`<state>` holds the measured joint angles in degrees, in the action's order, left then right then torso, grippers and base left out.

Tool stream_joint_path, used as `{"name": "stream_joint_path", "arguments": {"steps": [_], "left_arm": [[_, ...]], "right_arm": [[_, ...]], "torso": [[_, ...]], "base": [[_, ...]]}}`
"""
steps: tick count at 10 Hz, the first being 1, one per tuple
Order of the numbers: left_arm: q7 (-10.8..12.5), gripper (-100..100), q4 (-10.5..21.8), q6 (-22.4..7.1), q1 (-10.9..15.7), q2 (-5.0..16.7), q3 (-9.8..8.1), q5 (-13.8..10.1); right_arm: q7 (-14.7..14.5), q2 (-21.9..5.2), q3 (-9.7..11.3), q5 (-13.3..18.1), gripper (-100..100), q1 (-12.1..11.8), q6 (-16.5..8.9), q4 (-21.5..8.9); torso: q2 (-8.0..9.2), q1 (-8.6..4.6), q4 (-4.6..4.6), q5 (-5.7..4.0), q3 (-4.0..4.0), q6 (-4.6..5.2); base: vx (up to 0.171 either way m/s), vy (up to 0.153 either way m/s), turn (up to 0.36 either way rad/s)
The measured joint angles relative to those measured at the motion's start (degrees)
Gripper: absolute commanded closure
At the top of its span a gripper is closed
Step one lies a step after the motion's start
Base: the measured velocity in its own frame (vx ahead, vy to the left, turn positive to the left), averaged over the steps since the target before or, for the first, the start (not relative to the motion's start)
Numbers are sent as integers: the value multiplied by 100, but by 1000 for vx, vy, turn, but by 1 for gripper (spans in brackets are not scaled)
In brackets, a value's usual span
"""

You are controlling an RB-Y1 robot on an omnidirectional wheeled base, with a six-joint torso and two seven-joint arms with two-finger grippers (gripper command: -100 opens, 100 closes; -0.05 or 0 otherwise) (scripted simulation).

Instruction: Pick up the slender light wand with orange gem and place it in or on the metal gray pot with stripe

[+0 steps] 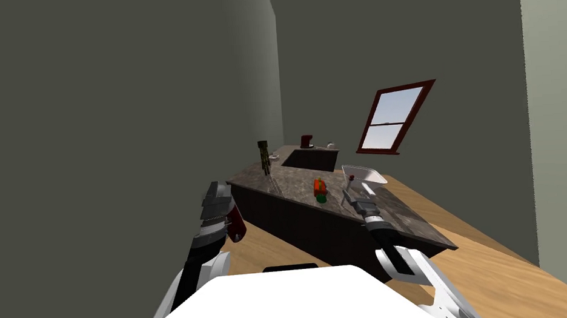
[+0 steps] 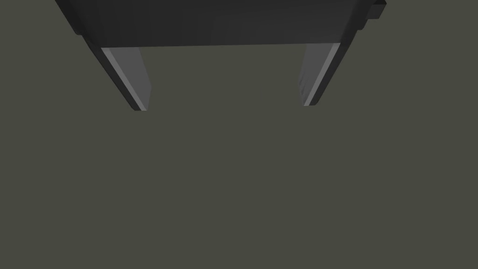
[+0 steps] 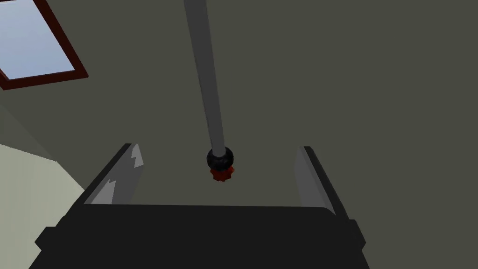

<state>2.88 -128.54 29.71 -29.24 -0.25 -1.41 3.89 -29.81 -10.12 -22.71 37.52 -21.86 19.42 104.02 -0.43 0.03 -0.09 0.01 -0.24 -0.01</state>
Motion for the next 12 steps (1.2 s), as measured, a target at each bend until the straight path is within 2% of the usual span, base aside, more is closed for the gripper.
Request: {"name": "stream_joint_path", "arguments": {"steps": [2,3,4,5,6,7,11,12], "left_arm": [[0,0,0,0,0,0,0,0],[0,0,0,0,0,0,0,0],[0,0,0,0,1,0,0,0],[0,0,0,0,1,0,0,0],[0,0,0,0,1,0,0,0],[0,0,0,0,1,0,0,0],[0,0,0,0,2,0,0,0],[0,0,0,0,2,0,0,0]], "right_arm": [[-193,-25,-3,55,-100,22,2,-295],[-291,-18,65,83,-100,-19,-27,-391],[-315,-16,74,86,0,-25,-34,-401],[-312,-17,73,86,-100,-23,-34,-400],[-269,-67,72,80,-100,-37,-109,-325],[-255,-74,72,79,100,-36,-133,-313],[-261,-76,72,82,100,-36,-129,-313],[-260,-76,72,81,0,-35,-129,-313]], "torso": [[-6,-4,-2,-1,-4,-1],[-13,-11,-4,-2,-8,0],[7,-10,0,-2,2,-2],[28,-8,5,-1,14,-1],[16,-10,4,-1,9,-3],[23,-10,4,-2,11,-1],[42,-9,9,-4,23,-1],[42,-9,8,-4,23,-1]], "base": [[137,-4,-94],[70,-6,-19],[12,-1,6],[77,-7,63],[49,-7,19],[7,-1,-3],[0,0,0],[0,0,0]]}}
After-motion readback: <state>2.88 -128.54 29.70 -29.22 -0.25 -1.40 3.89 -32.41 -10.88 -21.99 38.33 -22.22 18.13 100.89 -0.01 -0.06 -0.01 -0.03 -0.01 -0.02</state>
